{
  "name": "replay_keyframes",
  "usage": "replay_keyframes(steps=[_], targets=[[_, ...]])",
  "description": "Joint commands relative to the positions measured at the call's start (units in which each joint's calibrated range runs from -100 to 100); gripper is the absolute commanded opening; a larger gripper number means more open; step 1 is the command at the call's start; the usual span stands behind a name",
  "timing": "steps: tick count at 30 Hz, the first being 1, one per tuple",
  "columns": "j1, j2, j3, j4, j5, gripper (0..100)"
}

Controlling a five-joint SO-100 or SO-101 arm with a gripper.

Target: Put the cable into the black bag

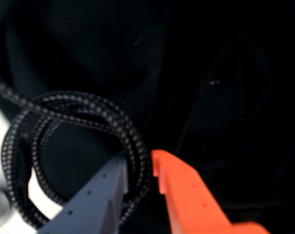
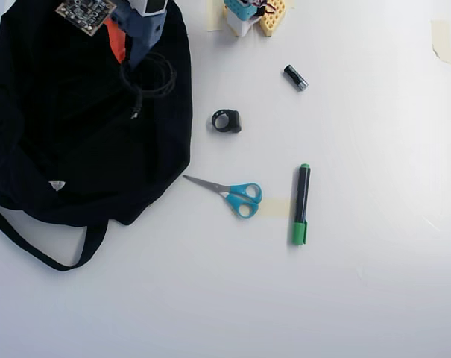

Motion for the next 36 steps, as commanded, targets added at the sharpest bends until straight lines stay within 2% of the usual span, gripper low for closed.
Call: replay_keyframes(steps=[1, 3, 6, 8, 12, 18, 20, 22, 25, 26, 27, 28, 36], targets=[[3.7, -0.9, -1.7, -2.7, -4.3, 2], [6.5, 1.5, -1.7, -2.7, -5.7, 2], [11.2, 12.2, -3.3, -15.5, -5.9, 2], [12.5, 18.4, -3.6, -20.2, -6.0, 2], [21.3, 25.4, -3.7, -27.1, -4.8, 2], [24.6, 25.5, -6.3, -26.8, -5.3, 3], [23.9, 25.5, -7.2, -27.0, -7.2, 3], [22.6, 26.8, -6.9, -27.0, -8.6, 12], [20.1, 29.9, -7.8, -27.1, -8.9, 15], [20.7, 29.8, -8.3, -27.1, -10.3, 21], [20.5, 29.9, -8.8, -26.7, -10.2, 32], [20.2, 29.9, -8.8, -26.5, -10.1, 35], [19.1, 28.4, -8.8, -26.1, -10.6, 36]])
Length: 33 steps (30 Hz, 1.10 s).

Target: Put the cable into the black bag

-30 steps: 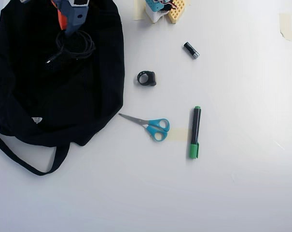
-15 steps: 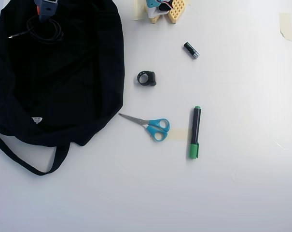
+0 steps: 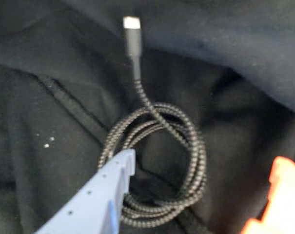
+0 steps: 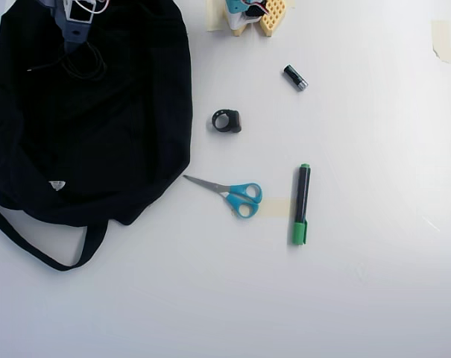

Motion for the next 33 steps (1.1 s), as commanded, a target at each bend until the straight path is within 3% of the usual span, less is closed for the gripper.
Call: replay_keyframes(steps=[1, 4, 12, 15, 18, 23, 27, 33], targets=[[-2.0, -4.7, -2.6, 2.3, -0.2, 36], [-5.7, -18.2, -3.2, 5.0, -0.1, 35], [-29.3, -19.2, -2.4, 12.7, -0.2, 35], [-42.8, -22.7, -3.2, 14.6, -0.3, 34], [-49.5, -30.3, -2.2, 14.6, -3.2, 15], [-54.1, -32.9, -2.2, 14.6, -3.4, 2], [-56.0, -37.9, -0.3, 14.6, -7.8, 3], [-56.6, -49.1, 9.6, 17.1, -7.5, 2]])
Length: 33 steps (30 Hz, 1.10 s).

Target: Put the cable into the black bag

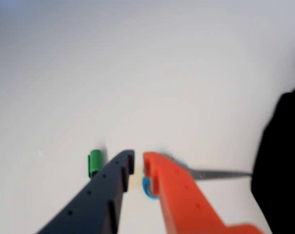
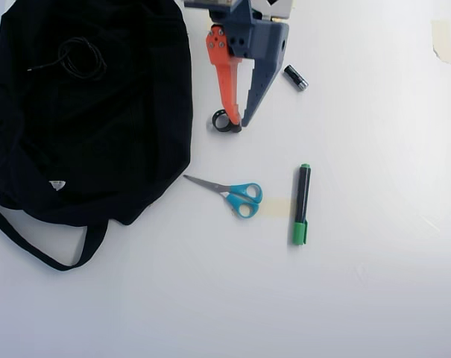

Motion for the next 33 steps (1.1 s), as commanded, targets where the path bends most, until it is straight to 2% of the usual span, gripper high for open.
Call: replay_keyframes(steps=[1, 8, 16, 20, 27, 33], targets=[[-2.3, -10.1, 8.3, 3.0, -0.1, 2], [-6.9, -24.6, 24.8, 2.7, 0.2, 2], [-7.2, -43.6, 48.0, 3.2, 9.6, 2], [-7.4, -54.3, 59.6, 4.6, 9.9, 2], [-7.4, -64.8, 72.1, 15.8, 9.9, 2], [-7.4, -69.7, 78.7, 15.9, 9.8, 2]])
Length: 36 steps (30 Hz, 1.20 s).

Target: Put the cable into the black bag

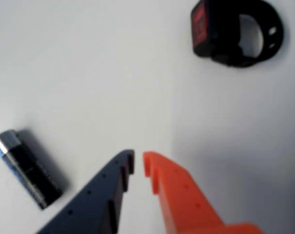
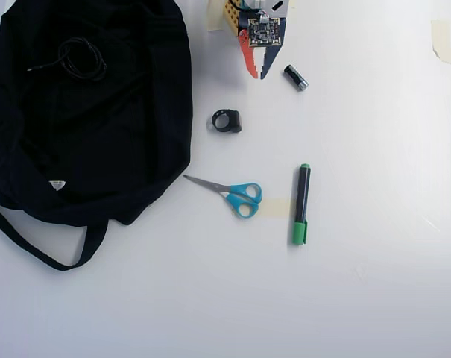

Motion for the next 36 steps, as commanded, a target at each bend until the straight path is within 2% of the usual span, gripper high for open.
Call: replay_keyframes(steps=[1, 7, 36], targets=[[-0.2, -2.5, 3.8, 0.1, -0.3, 2], [-0.2, -3.3, 13.0, -2.0, -0.3, 2], [-0.2, -3.2, 13.1, -2.0, -0.2, 2]])
